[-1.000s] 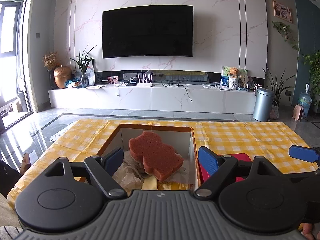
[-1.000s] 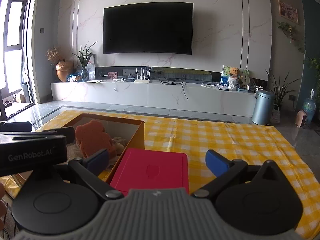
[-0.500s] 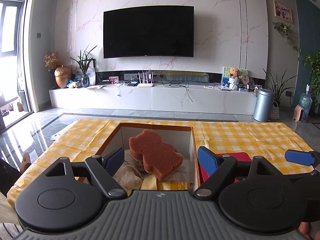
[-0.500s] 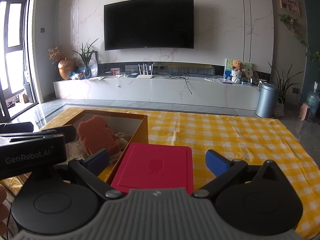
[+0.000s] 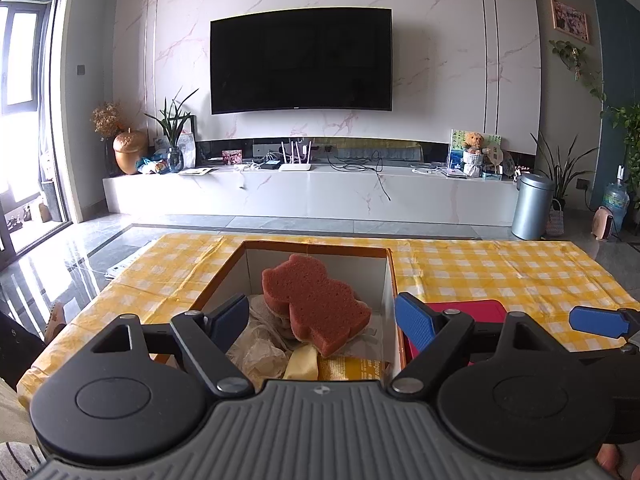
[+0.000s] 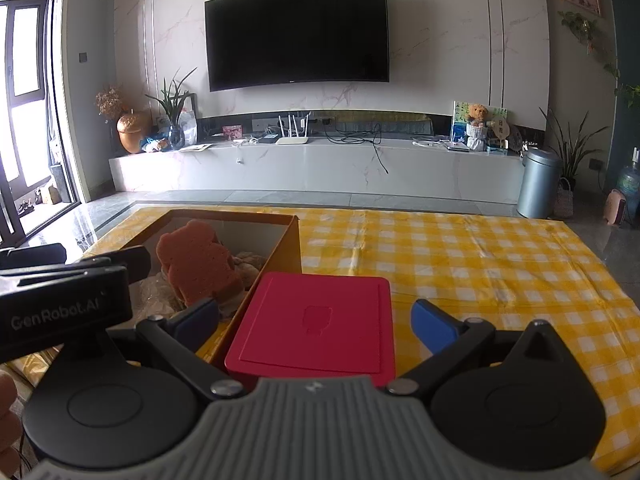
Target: Organize soft objects
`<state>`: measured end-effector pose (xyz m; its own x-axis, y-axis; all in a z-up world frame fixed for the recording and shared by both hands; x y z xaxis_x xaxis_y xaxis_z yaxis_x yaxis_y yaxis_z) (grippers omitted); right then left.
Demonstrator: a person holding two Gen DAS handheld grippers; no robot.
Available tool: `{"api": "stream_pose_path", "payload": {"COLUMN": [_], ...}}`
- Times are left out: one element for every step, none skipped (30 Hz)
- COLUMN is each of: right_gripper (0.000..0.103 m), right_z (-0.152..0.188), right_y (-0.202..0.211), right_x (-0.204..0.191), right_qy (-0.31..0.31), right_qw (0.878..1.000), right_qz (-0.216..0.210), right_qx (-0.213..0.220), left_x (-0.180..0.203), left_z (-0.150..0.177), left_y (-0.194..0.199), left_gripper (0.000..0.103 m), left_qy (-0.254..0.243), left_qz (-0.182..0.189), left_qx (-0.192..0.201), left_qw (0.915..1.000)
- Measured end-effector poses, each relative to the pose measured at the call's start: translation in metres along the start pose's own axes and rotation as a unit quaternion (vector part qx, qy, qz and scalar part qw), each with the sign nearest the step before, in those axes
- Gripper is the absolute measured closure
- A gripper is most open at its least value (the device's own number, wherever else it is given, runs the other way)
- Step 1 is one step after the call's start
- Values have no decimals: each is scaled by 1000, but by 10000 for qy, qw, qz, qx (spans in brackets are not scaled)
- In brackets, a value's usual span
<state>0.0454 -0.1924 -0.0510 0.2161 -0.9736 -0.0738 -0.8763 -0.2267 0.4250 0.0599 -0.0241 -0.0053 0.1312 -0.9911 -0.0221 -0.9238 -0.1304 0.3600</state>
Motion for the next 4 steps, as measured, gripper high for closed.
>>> {"api": "stream_pose_path", "payload": {"right_gripper": [3,3,3,3], "right_z": [0,0,1,1], "right_y": [0,-1,-1,-2], "right_x": [0,0,-1,-1], "right_qy": [9,15,19,17], "right_qw": [10000,10000,10000,10000], "right_qz": [13,20,21,17], "right_qx": [-3,-7,-16,-27], "left_x": [0,-1,-1,-2], "left_z": [0,1,1,2], "left_y": [0,-1,-1,-1], "left_gripper": [6,6,6,6], "left_qy": [6,21,34,43], "left_qz": [11,20,30,43], "left_qx": [-6,-25,-37,-51], "left_qw": [10000,10000,10000,10000]}}
Point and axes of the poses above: each gripper's, at about its wrist camera, not at the fingertips, and y roughly against the way its jaws point, x to its right, z to its underside, the point moved 6 cm from there along -y, roughly the way its jaws point, and after that the axes turned 4 degrees about x, right-handed, at the moved point
